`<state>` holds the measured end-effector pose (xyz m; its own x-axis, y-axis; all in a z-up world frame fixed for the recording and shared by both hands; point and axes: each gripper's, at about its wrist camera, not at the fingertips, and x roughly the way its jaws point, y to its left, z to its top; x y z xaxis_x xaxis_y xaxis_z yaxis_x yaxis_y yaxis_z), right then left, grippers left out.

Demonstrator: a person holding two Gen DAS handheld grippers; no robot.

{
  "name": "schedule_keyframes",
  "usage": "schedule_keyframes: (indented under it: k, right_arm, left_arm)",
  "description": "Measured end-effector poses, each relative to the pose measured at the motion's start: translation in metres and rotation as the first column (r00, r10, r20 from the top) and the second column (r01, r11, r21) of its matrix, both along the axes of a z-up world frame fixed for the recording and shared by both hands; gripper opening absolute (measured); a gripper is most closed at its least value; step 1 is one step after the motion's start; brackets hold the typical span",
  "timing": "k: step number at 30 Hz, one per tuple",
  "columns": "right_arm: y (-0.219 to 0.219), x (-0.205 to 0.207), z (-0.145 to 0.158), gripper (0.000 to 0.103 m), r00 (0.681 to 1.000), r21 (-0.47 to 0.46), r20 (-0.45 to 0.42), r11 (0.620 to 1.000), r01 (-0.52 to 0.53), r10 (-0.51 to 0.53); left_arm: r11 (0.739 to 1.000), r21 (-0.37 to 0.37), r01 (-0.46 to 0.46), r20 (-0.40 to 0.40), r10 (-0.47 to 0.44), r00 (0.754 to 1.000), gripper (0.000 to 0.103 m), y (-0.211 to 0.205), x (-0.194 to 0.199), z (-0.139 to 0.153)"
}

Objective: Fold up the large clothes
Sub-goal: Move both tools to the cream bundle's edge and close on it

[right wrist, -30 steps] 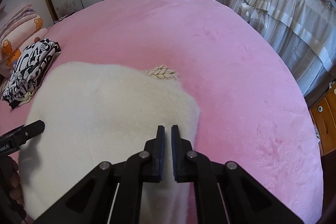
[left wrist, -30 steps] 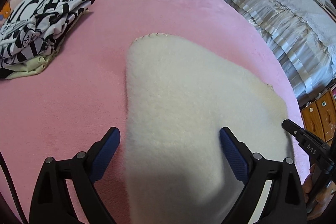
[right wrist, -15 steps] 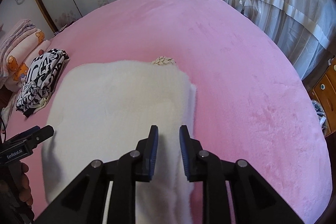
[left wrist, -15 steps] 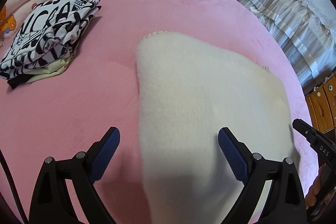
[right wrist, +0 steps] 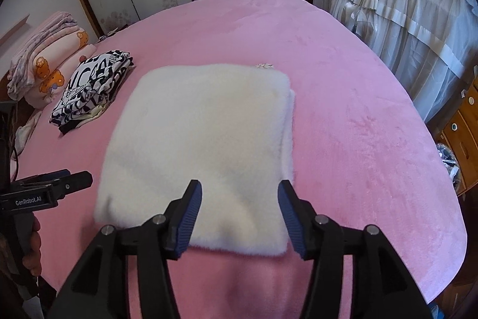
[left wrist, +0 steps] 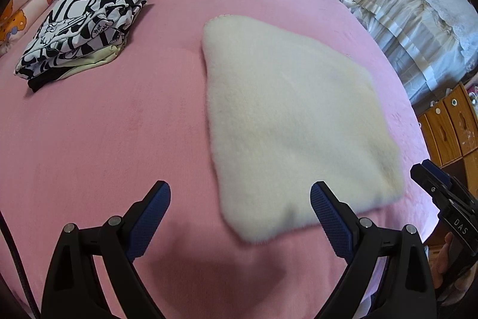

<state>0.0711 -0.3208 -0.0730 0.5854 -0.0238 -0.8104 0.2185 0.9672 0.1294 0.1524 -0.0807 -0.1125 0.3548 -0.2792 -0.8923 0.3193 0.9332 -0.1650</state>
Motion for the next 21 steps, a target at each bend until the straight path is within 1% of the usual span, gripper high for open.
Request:
schedule_keyframes:
  k: [2,6,8,10,12,14,17,19,21]
  right_arm:
    - [0.006,-0.007,0.005,0.066,1.0,-0.02,0.009,1.0,-0.013,0.014]
    - [0.015,-0.017,0.018,0.072,0.999,-0.072,0.026,0.997,-0.038,0.04]
    - [0.017,-0.02,0.024,0.077,0.998,-0.088,0.032,0.995,-0.047,0.05]
    - [0.016,-0.021,0.03,0.08,0.998,-0.1,0.034,0.994,-0.046,0.05]
    - [0.013,-0.019,0.034,0.081,0.998,-0.103,0.029,0.994,-0.049,0.052]
    - [0.008,-0.015,0.038,0.081,0.997,-0.093,0.028,0.993,-0.067,0.069]
    - [-0.001,-0.007,0.035,0.081,0.998,-0.096,0.015,0.993,-0.063,0.065]
    - [-0.01,0.002,0.027,0.081,0.997,-0.054,-0.011,0.996,-0.071,0.071]
    - [-0.022,0.014,0.012,0.081,0.997,-0.017,-0.046,0.998,-0.068,0.067]
  left_arm:
    - [1.0,0.002,0.008,0.019,-0.008,1.0,0.094,0.002,-0.009,0.008]
    - [1.0,0.003,0.021,0.055,-0.021,0.998,0.094,0.005,-0.021,0.026]
    - [0.999,0.0,0.033,0.064,-0.032,0.997,0.094,0.005,-0.024,0.034]
    - [0.999,-0.005,0.043,0.071,-0.042,0.997,0.094,0.004,-0.024,0.041]
    - [0.999,-0.002,0.053,0.079,-0.052,0.996,0.094,0.003,-0.021,0.044]
    - [0.998,0.004,0.061,0.082,-0.061,0.995,0.094,0.001,-0.016,0.044]
    - [0.998,-0.006,0.067,0.057,-0.066,0.996,0.094,-0.003,-0.005,0.035]
    - [0.998,-0.026,0.064,0.03,-0.063,0.998,0.094,-0.004,0.006,0.024]
    - [0.997,-0.044,0.06,-0.005,-0.061,0.998,0.094,-0.006,0.018,0.008]
